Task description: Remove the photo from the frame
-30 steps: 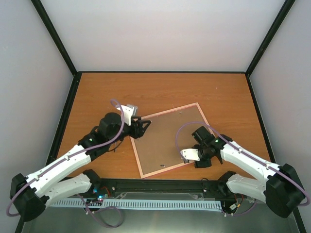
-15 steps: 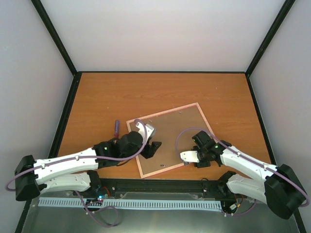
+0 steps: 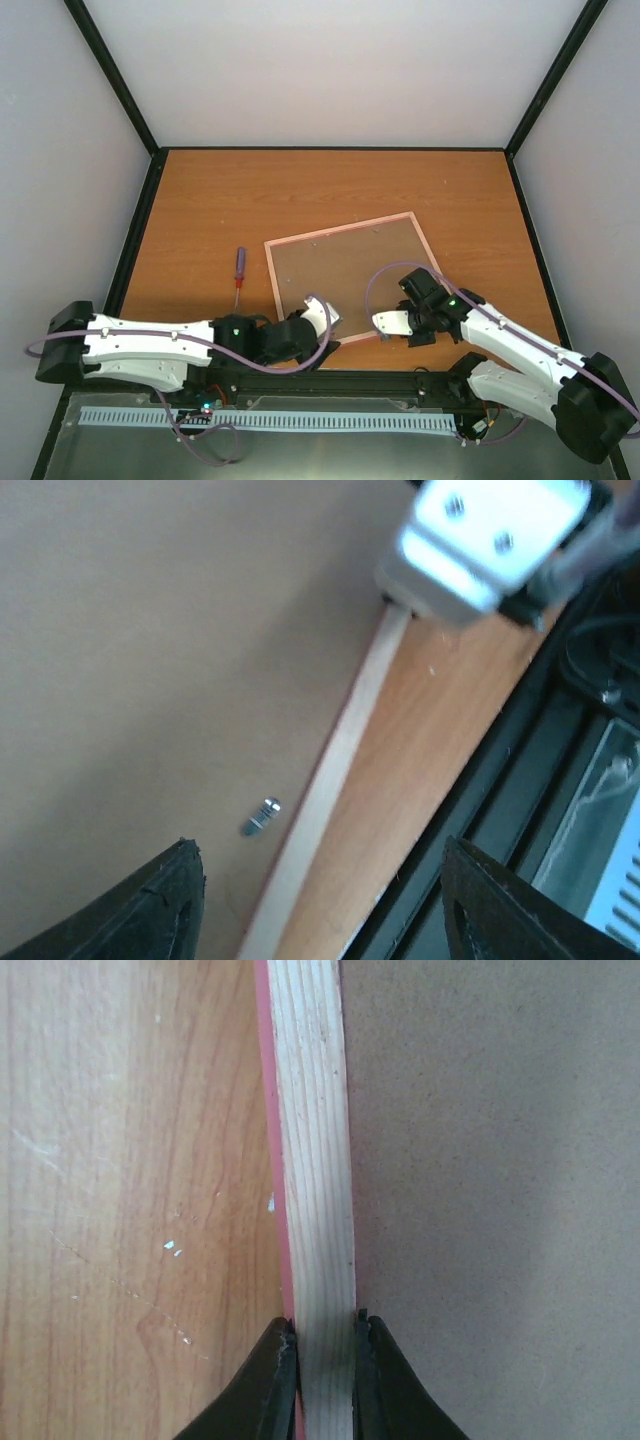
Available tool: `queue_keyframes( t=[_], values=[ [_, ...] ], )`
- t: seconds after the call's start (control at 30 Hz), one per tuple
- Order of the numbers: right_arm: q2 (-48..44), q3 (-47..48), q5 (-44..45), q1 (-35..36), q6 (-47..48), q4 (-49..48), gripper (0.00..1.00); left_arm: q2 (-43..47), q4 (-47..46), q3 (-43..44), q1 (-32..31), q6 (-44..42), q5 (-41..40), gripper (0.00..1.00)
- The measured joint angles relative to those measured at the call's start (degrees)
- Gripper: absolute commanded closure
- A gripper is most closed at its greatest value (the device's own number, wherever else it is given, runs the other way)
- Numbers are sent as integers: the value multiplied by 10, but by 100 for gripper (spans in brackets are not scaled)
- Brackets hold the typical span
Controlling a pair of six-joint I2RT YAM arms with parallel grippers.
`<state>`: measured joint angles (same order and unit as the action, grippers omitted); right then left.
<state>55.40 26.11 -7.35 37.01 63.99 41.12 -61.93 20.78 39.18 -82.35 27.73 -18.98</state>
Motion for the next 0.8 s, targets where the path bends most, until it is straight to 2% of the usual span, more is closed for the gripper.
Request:
queue_keyframes(
  t=[0.27,0.43,0.6,0.8],
  values=[
    [4,92,-41,0,-36,59,97,-95,40,30,-84,-16,-63,36],
    [31,134,-67,0,-61,80,97,-213,84,114,-139,-42,-145,35],
    [50,152,-86,0,-78,92,97,-315,138,169,-155,-43,-239,34],
    [51,160,-103,0,-91,104,97,-326,163,169,-161,-62,-297,32]
  ],
)
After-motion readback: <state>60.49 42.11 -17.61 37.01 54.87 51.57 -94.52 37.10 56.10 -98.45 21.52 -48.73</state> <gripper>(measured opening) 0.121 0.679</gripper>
